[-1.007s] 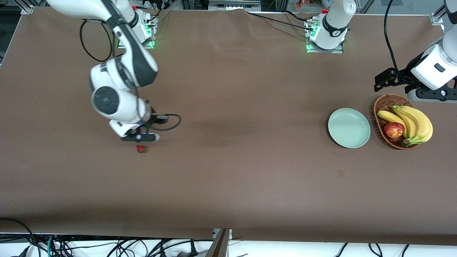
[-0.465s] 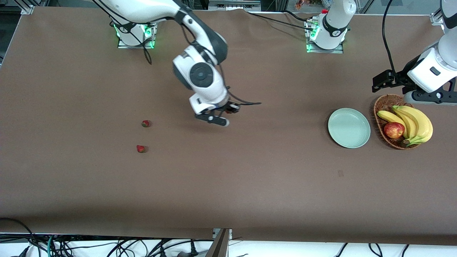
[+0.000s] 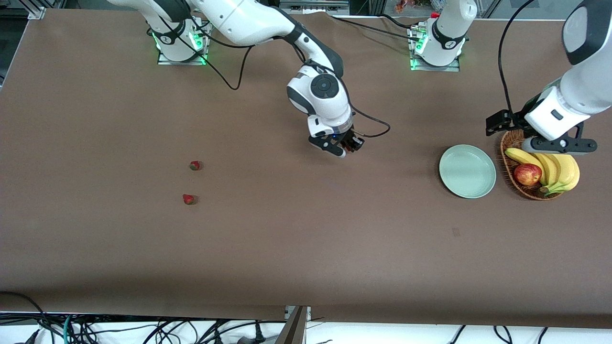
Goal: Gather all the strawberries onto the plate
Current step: 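Carry the strawberry to mid-table with the right gripper and release it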
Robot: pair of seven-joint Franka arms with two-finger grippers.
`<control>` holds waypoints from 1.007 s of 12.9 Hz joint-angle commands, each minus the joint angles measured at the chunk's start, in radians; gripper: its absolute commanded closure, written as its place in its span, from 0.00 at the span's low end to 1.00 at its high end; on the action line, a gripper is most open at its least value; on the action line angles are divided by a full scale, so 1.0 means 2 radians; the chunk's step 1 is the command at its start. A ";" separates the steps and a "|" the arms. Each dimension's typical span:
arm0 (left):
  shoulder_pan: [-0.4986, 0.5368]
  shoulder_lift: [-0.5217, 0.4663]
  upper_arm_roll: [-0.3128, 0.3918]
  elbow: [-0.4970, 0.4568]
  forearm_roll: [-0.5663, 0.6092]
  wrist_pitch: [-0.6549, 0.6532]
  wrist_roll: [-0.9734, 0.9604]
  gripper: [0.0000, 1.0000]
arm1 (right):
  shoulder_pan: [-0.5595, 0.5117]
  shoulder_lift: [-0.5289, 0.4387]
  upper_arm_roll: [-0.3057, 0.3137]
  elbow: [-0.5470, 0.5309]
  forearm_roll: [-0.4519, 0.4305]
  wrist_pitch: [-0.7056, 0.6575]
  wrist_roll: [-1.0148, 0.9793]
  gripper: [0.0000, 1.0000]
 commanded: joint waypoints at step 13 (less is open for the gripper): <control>-0.006 -0.001 -0.089 -0.174 0.005 0.203 -0.108 0.00 | -0.094 -0.116 -0.033 0.014 0.008 -0.313 -0.273 0.21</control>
